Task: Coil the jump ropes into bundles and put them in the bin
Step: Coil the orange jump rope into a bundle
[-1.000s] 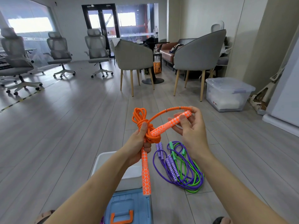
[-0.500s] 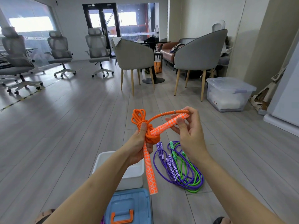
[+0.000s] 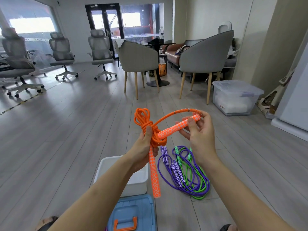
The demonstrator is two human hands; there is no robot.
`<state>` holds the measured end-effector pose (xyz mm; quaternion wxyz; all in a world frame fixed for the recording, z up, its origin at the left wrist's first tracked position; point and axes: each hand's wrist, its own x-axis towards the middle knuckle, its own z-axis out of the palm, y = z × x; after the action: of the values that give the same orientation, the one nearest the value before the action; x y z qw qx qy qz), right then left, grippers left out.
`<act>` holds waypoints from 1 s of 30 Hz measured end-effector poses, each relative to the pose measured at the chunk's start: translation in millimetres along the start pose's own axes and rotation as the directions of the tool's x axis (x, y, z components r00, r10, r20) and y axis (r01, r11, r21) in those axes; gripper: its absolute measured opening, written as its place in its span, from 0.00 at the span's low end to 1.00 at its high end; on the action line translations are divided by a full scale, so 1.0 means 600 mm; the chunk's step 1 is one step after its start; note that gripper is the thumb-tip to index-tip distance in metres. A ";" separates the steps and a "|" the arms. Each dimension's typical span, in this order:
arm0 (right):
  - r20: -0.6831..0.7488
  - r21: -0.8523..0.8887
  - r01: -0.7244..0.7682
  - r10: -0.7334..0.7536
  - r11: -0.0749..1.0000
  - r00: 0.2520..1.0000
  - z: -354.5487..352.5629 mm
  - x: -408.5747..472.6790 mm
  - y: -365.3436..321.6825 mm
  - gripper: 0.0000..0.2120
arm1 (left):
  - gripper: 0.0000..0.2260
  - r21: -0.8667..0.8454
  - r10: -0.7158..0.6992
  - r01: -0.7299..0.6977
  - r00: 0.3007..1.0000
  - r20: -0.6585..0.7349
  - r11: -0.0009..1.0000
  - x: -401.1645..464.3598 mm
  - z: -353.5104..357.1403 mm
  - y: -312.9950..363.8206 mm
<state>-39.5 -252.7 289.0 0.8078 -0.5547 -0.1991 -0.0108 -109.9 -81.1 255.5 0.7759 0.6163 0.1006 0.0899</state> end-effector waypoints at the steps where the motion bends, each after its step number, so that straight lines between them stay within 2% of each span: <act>1: -0.011 0.006 -0.012 0.012 1.000 1.000 -0.002 0.003 -0.001 0.08 | 0.25 0.028 0.000 0.000 1.000 0.000 1.000 0.001 0.001 -0.001; 6: -0.057 0.029 -0.093 0.094 0.995 0.994 -0.009 0.014 -0.005 0.08 | 0.28 0.195 0.039 -0.032 0.999 -0.028 0.980 -0.002 0.004 0.000; 12: -0.063 0.025 -0.115 0.117 0.993 0.991 -0.015 0.022 -0.003 0.08 | 0.27 0.262 0.089 -0.070 0.994 -0.059 0.963 -0.008 0.008 0.008; 17: -0.052 0.003 -0.099 0.099 0.995 0.994 -0.017 0.023 -0.006 0.09 | 0.25 0.261 0.110 -0.084 0.990 -0.086 0.962 -0.006 0.005 0.009; 22: -0.037 0.008 -0.103 0.103 0.995 0.994 -0.017 0.027 -0.012 0.10 | 0.27 0.253 0.111 -0.088 0.991 -0.077 0.963 -0.006 0.005 0.012; 30: -0.061 0.083 -0.186 0.192 0.979 0.980 -0.014 0.026 -0.018 0.08 | 0.26 0.198 0.184 -0.162 0.978 -0.097 0.967 -0.006 0.013 0.012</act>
<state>-25.4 -261.4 301.1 0.8323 -0.5389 -0.1180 0.0547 -111.4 -87.7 264.7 0.6959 0.6874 0.0989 0.1828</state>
